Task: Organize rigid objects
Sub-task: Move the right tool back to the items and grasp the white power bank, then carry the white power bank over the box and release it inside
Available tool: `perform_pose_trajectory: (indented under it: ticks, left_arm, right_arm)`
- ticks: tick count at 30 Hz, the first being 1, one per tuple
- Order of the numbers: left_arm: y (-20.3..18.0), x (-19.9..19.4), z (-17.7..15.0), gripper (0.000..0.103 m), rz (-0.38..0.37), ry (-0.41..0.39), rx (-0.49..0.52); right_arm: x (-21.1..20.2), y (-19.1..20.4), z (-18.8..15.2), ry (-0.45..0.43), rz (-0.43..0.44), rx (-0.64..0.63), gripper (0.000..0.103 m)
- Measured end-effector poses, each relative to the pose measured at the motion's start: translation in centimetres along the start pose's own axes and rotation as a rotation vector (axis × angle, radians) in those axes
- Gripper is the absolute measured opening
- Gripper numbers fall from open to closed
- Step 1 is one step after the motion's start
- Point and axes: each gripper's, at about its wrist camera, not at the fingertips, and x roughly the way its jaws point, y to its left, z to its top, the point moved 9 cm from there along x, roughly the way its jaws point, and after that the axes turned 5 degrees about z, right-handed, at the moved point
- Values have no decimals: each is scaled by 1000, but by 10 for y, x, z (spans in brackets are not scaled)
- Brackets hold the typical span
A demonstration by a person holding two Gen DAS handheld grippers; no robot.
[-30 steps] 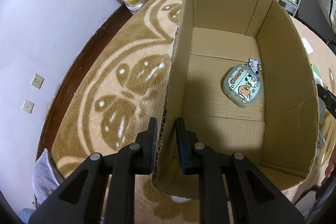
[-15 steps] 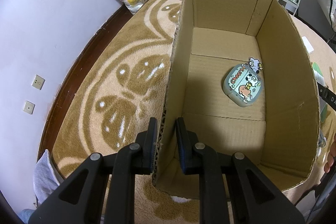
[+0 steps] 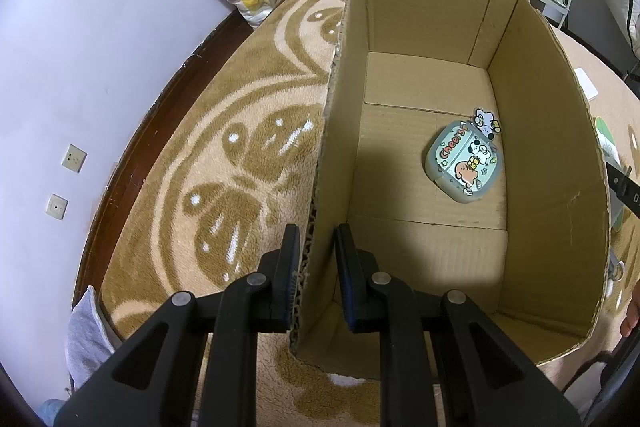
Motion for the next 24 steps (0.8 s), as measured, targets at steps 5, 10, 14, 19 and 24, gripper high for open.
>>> perform_pose_trajectory:
  ticks: [5,10,14,19,24]
  left_arm:
    - [0,0,0,18,2,-1,2]
    - [0,0,0,18,3,-2,2]
    - [-1,0,0,18,8,-4,6]
    - [-1,-2,0,18,10,-7,8]
    - [0,-3,0,18,12,-7,9]
  right_arm:
    - [-8,-4,4,-22,-10,-8,60]
    - [-16,-7,10,-43,-13,-17,59]
    - [-24,-3,16,-71,-10,-45,59]
    - [-32,1,21,-97,7,-48,59]
    - [-41,20,27,-127,25,-109,58]
